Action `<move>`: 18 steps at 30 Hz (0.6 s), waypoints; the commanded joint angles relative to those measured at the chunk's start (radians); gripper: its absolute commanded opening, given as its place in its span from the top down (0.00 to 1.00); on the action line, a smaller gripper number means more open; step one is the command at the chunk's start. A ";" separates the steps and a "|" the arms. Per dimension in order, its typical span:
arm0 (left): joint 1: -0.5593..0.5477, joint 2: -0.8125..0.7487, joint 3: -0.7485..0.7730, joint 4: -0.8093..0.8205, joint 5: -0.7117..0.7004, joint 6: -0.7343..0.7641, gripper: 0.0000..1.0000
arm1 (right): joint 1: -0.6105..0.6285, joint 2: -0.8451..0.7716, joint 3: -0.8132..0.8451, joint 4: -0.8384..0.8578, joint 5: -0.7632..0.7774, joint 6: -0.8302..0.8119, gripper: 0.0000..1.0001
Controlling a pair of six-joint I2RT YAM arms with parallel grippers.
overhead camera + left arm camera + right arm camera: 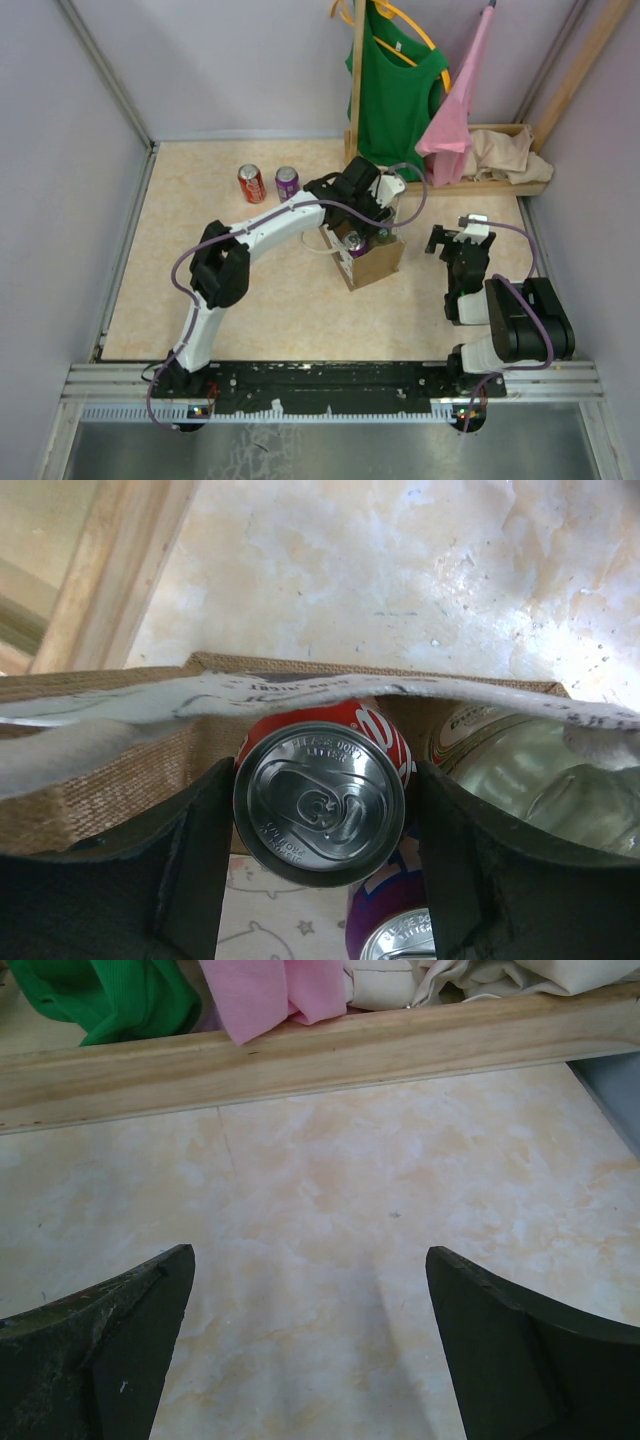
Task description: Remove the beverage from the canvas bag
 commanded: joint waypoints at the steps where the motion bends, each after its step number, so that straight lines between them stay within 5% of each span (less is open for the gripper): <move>1: 0.013 -0.034 0.119 0.054 0.005 0.040 1.00 | -0.002 0.001 0.021 0.044 0.000 0.008 0.01; 18: 0.024 -0.067 0.222 -0.022 -0.007 0.079 1.00 | -0.002 0.001 0.021 0.044 0.000 0.008 0.01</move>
